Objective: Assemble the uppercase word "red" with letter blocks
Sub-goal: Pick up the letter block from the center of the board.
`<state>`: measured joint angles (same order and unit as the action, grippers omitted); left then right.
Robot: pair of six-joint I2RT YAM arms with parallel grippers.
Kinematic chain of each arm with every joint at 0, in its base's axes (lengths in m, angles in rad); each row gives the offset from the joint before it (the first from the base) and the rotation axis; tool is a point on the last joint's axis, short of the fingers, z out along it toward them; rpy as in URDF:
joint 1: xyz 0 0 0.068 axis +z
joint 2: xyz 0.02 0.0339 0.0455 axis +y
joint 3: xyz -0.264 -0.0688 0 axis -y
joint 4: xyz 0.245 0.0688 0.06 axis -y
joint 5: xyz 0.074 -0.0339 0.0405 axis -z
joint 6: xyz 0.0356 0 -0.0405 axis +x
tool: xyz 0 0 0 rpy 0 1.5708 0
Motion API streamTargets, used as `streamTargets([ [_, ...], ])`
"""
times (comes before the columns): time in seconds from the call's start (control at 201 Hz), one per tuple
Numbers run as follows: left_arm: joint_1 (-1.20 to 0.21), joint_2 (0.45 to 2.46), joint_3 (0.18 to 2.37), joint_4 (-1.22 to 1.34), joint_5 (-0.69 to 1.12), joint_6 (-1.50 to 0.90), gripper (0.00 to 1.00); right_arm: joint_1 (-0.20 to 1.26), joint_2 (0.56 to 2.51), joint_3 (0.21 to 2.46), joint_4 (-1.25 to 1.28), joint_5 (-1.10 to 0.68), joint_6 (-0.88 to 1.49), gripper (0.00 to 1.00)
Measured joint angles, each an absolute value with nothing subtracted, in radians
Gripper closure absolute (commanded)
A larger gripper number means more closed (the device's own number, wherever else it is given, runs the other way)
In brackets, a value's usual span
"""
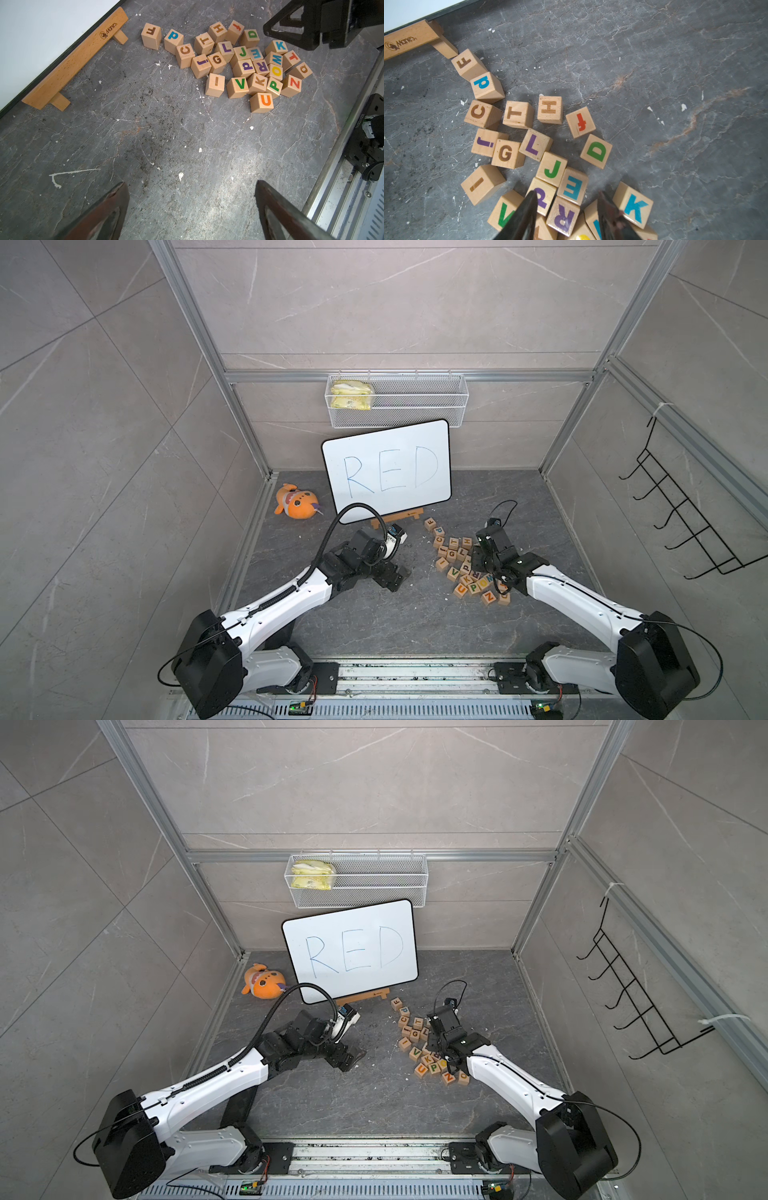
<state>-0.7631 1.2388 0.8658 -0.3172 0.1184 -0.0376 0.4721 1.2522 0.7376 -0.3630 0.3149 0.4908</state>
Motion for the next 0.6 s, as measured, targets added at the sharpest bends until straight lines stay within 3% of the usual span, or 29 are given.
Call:
streamTargets([
  [0.373,-0.763,1.238,0.878,-0.328,0.104,-0.068,0.02,0.474,1.241,0.729,-0.529,0.264,0.694,0.63],
  [0.597,-0.763,1.237,0.888,-0.344,0.086,-0.094,0.02,0.474,1.328,0.735,-0.527,0.238,0.746,0.63],
])
